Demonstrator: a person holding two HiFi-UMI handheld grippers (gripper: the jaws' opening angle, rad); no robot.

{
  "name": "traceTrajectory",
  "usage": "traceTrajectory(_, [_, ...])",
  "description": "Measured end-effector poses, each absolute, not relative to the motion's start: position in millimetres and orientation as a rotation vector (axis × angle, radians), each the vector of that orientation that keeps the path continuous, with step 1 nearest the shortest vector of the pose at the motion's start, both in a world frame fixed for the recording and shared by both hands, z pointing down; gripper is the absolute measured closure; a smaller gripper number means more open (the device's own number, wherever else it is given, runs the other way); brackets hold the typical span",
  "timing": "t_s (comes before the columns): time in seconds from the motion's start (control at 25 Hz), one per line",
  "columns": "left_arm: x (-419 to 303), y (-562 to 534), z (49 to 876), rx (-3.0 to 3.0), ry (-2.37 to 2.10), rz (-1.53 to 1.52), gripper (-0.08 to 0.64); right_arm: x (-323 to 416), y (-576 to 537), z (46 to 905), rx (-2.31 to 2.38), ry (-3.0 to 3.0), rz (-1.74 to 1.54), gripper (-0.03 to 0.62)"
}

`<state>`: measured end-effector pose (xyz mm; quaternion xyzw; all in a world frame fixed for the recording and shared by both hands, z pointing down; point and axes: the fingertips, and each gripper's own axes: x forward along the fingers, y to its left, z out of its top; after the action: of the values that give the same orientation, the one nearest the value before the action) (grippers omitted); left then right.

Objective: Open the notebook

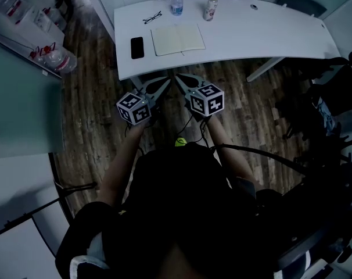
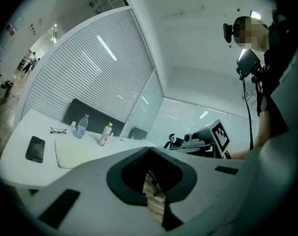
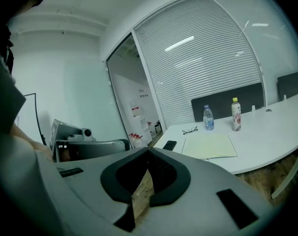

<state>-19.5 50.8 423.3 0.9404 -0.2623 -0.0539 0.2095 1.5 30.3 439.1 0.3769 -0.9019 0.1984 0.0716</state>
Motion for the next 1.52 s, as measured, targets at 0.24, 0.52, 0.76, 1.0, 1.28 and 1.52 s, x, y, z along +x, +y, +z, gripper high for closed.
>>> traceTrajectory(0.24, [-29,85,425,2.603,-0.7,-0.166,0.541,-11,65,441,1.137,-2.702,0.62,0.565])
traceTrajectory(0.52, [-46,116,424,2.581,-0.692,-0.196,0.541,-25,94,440,1.153,-2.683,0.625,0.565])
traceTrajectory(0.76, [-59,137,421,2.581,-0.664,-0.218,0.542,-31,117,434,1.216,-2.674,0.611,0.565])
traceTrajectory(1.0, [-64,159,425,2.573,-0.651,-0.218,0.541,-30,139,436,1.248,-2.654,0.592,0.566])
traceTrajectory(1.28, [-72,164,420,2.551,-0.704,-0.274,0.542,-33,146,434,1.219,-2.659,0.588,0.566])
traceTrajectory(1.52, [-69,166,421,2.544,-0.714,-0.277,0.543,-30,148,432,1.217,-2.663,0.59,0.566])
